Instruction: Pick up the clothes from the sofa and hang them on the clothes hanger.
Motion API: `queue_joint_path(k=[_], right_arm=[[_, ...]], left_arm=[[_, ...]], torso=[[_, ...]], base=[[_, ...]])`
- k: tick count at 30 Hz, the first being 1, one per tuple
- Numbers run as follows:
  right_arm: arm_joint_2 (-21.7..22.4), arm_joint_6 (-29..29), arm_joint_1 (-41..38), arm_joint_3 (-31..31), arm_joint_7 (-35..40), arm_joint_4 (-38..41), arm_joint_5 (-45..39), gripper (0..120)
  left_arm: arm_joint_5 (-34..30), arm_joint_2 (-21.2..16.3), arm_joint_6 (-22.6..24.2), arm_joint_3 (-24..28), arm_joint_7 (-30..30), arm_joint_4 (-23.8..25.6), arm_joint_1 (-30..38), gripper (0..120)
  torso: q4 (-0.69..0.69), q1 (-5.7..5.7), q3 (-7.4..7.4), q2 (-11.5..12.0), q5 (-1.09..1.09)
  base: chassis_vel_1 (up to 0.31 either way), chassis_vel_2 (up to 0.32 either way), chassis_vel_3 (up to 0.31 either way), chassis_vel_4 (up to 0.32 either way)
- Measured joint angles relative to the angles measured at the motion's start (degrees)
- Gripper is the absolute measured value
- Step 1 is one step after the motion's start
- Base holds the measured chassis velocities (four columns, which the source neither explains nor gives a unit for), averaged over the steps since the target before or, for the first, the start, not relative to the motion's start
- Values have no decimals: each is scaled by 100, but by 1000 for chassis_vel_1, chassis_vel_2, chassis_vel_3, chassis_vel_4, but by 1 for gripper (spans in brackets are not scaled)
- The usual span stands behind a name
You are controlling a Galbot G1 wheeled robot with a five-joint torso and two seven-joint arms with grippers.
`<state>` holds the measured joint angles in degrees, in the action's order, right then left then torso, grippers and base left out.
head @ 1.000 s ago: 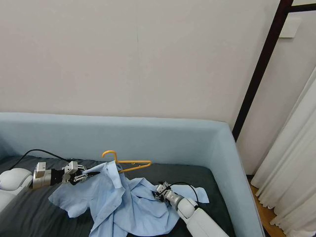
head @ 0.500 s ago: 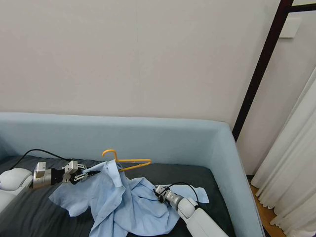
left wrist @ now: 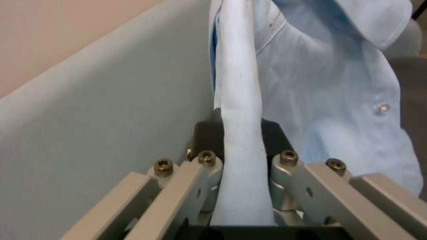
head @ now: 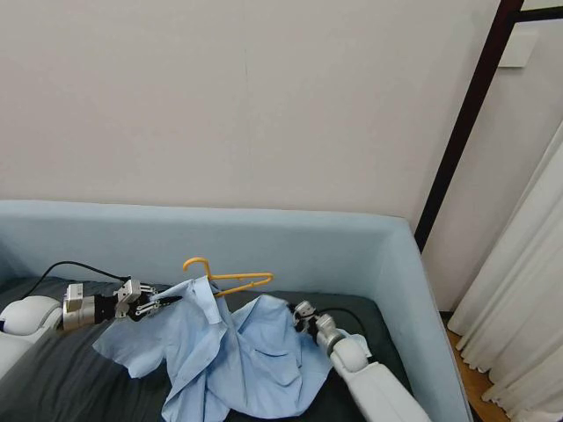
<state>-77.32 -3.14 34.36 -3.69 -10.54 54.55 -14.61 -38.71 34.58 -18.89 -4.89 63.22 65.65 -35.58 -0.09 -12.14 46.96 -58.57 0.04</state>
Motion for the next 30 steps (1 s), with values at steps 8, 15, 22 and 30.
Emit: queue_joint_path(k=[8, 15, 22, 30], right_arm=[[650, 213, 123, -122, 117, 947, -1274, 0], [901, -136, 235, -111, 87, 1772, -1540, 0], [1124, -434, 216, -159, 129, 2535, -1995, 0], [1504, -629, 375, -256, 88, 3664, -2548, 0]], left_arm=[[-36, 62, 9, 103, 379, -60, 131, 7], [204, 205, 30, 161, 701, -60, 197, 7], [614, 319, -7, 190, 624, -114, 267, 7], [1085, 524, -133, 109, 322, -281, 293, 7]], torso=[[2, 0, 0, 0, -1], [2, 0, 0, 0, 1], [2, 0, 0, 0, 1], [0, 0, 0, -1, 1]], base=[[0, 0, 0, 0], [0, 0, 0, 0], [0, 0, 0, 0], [0, 0, 0, 0]])
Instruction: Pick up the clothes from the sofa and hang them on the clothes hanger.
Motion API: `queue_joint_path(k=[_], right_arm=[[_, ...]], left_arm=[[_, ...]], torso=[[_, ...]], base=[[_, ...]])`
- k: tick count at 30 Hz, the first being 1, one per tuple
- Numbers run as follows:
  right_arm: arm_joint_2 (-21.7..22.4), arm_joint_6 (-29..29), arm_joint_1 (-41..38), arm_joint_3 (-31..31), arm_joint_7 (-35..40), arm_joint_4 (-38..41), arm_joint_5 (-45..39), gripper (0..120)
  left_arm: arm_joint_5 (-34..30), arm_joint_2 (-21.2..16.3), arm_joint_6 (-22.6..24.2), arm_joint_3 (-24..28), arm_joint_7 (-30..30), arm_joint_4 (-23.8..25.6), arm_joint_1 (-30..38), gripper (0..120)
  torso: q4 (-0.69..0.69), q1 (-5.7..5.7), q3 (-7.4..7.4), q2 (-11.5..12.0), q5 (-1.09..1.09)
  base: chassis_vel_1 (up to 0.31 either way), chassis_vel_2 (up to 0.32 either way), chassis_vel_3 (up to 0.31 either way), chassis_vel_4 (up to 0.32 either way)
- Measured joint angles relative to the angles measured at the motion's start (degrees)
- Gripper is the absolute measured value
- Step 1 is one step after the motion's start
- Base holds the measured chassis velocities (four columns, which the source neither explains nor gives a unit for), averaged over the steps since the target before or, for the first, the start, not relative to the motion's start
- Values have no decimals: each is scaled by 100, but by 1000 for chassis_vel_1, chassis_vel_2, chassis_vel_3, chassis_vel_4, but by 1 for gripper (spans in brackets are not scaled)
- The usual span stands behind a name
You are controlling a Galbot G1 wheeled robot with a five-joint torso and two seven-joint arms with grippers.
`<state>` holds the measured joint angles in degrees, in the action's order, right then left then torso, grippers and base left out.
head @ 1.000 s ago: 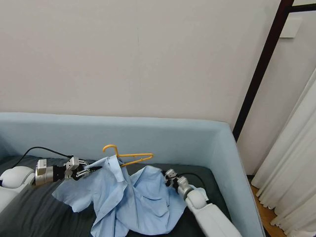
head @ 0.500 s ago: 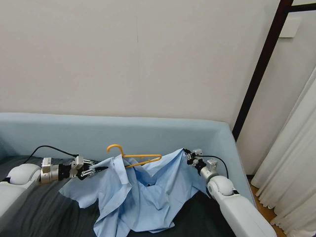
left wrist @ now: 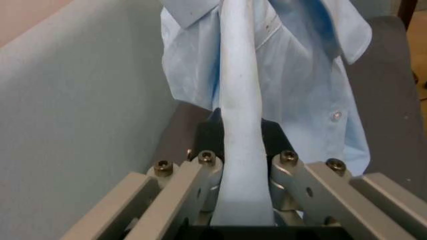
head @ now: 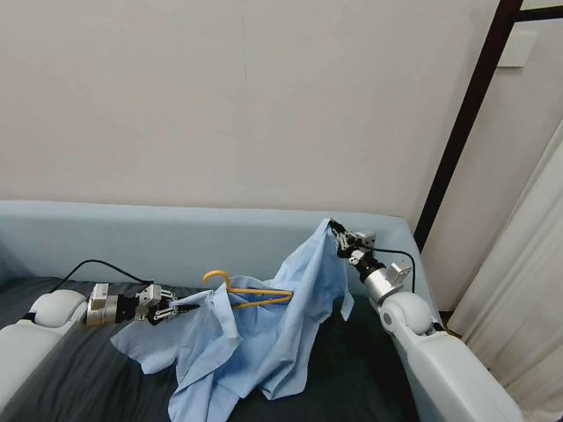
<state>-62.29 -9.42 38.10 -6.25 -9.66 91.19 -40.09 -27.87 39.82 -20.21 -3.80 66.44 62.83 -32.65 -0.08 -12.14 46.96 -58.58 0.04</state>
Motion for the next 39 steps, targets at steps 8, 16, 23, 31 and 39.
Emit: queue_joint_path(k=[8, 16, 23, 31, 39], right_arm=[[186, -39, 309, -63, -136, 1035, -347, 0], [278, -191, 668, -186, -438, 1914, -878, 0], [351, -466, 966, -181, -786, 2248, -1059, 0], [380, -846, 1747, -150, -690, 1889, 111, 0], [301, -1009, 1950, -10, 228, 685, 2356, 10]], left_arm=[[16, 135, -16, -42, -930, 175, -129, 7], [-35, 224, 3, -190, -1518, 320, -375, 7], [-384, 459, 27, -202, -1967, 658, -711, 7], [-950, 483, 108, -120, -2297, 1073, -686, 7], [-1178, -3, 163, -75, -2286, 1367, -511, 7]], torso=[[1, 0, 0, 0, 1], [1, 0, -1, 0, 0], [2, 0, -1, 0, 1], [-1, 0, -1, 0, 1], [2, 0, 0, 0, 0]], base=[[0, 0, 0, 0], [0, 0, 0, 0], [0, 0, 0, 0], [0, 0, 0, 0], [0, 0, 0, 0]])
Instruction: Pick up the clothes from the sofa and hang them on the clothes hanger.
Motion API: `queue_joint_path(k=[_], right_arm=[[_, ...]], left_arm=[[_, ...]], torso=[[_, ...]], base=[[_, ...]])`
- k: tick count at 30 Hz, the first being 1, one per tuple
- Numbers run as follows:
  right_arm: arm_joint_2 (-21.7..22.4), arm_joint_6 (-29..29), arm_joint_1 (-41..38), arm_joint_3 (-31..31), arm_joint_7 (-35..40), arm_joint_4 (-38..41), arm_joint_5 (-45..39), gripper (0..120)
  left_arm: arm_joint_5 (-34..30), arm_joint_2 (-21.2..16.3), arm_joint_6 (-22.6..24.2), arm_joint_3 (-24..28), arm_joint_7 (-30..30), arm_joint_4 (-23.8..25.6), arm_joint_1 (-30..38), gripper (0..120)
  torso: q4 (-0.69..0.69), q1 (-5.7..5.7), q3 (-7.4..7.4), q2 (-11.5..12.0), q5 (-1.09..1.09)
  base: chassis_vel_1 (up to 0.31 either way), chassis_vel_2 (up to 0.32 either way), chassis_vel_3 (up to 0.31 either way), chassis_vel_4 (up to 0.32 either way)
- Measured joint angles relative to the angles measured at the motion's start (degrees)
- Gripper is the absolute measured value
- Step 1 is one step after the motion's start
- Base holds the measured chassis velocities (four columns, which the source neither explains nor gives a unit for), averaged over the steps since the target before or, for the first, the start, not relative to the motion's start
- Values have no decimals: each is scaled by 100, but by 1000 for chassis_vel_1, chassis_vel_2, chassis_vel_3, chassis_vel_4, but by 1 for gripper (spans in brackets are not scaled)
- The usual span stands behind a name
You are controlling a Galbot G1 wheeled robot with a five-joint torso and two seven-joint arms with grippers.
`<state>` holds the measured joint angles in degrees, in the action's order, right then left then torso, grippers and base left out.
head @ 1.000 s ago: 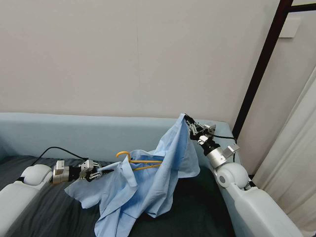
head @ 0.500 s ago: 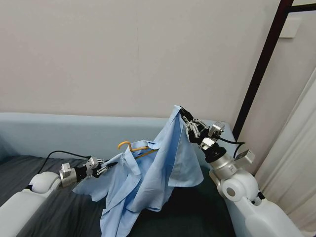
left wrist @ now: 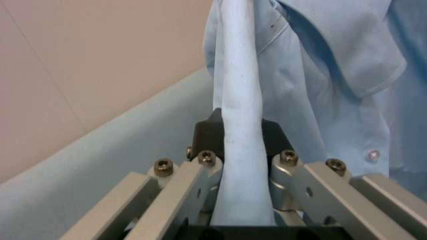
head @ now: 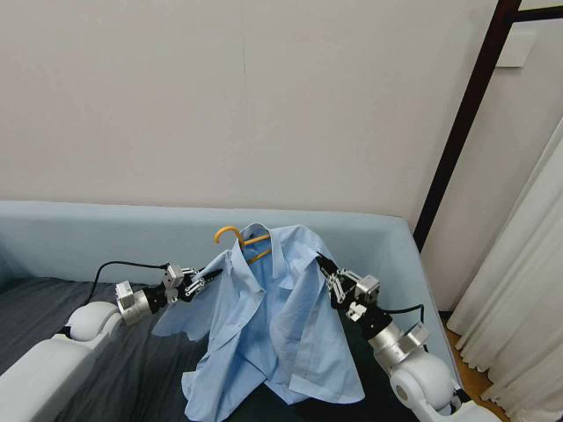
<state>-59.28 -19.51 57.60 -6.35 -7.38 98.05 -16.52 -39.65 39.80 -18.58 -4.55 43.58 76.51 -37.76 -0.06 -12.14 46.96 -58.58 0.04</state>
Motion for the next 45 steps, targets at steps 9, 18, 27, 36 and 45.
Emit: queue_joint_path(k=[9, 18, 27, 36, 45], right_arm=[[25, -978, 148, 103, -272, -1172, 2489, 45], [-57, -1516, 108, 380, 137, -879, 1677, 78], [-217, 197, -333, 1449, 1972, 562, -49, 99], [-393, 1359, -814, 2015, 2870, 648, -261, 100], [-636, 2297, -1146, 2021, 3689, 67, 687, 88]], left_arm=[[-234, -523, 258, 79, -110, 229, 464, 7], [-213, -694, 579, 80, -346, 649, 514, 7], [-18, -601, 754, 179, -435, 920, 254, 7], [156, -280, 789, 475, -461, 1007, 147, 7], [224, -310, 794, 483, -461, 1124, -122, 7]], torso=[[-1, 0, 0, 0, 0], [-2, 0, 0, 1, 1], [1, 0, 0, 1, 2], [-3, 0, 0, 0, -1], [0, 0, 0, 1, 1]], base=[[0, 0, 0, 0], [0, 0, 0, 0], [0, 0, 0, 0], [0, 0, 0, 0], [0, 0, 0, 0]])
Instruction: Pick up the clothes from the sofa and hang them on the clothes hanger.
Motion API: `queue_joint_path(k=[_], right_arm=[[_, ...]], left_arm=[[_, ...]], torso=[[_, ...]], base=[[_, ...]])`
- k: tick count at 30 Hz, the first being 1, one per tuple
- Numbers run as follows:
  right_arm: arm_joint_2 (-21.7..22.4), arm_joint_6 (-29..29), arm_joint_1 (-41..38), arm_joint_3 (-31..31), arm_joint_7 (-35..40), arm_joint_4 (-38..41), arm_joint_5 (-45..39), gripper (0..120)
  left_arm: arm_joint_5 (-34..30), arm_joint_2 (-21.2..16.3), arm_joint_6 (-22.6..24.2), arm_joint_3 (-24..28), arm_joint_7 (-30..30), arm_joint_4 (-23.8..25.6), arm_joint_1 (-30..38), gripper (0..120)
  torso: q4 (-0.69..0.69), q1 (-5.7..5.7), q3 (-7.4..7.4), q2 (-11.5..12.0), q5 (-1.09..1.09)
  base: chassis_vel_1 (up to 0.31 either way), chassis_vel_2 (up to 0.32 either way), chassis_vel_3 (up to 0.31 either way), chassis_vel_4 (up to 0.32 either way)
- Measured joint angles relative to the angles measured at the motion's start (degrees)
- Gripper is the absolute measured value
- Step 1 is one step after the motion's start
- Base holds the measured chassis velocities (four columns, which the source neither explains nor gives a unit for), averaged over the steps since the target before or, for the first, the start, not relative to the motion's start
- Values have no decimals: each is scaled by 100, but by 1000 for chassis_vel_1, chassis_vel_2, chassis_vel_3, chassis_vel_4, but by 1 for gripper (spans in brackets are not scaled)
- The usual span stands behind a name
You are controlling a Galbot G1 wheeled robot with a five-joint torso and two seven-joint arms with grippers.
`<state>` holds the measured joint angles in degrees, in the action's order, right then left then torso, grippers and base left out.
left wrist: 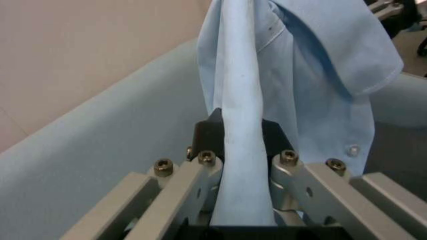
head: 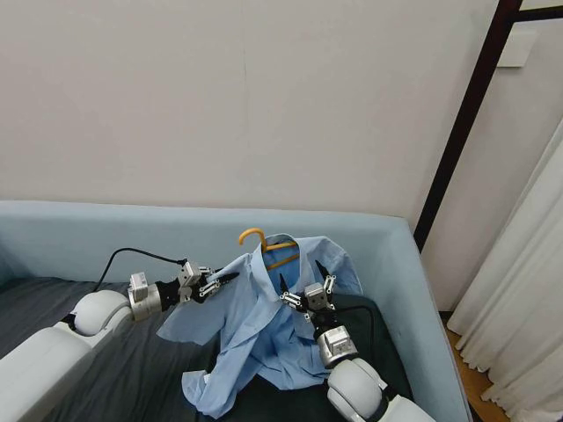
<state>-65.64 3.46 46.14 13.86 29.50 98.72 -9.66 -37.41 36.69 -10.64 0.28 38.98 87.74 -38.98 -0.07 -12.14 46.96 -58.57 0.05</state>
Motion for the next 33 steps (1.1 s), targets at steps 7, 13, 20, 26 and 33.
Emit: queue_joint_path(k=[7, 13, 20, 26, 33], right_arm=[[-1, 277, 3, -58, 63, 65, -257, 67], [83, 90, 106, -244, -271, 143, -214, 43], [252, -107, 115, -407, -719, 150, -126, 20], [505, -333, 93, -522, -1592, 353, -549, 0], [1019, -426, 11, -729, -2707, 623, -1191, 0]], left_arm=[[3, -40, -8, -91, 0, 62, -90, 7], [76, -80, -40, -263, 5, 83, -262, 7], [101, -98, -75, -360, 9, 137, -415, 7], [131, -116, -83, -376, 1, 187, -474, 7], [355, -15, -115, -349, 19, 219, -623, 7]], torso=[[-1, 0, 0, 0, 0], [-1, 0, 0, 0, 0], [-1, 0, 0, 0, 0], [-1, 0, 0, 0, -1], [-1, 0, 0, 0, -1]], base=[[0, 0, 0, 0], [0, 0, 0, 0], [0, 0, 0, 0], [0, 0, 0, 0], [0, 0, 0, 0]])
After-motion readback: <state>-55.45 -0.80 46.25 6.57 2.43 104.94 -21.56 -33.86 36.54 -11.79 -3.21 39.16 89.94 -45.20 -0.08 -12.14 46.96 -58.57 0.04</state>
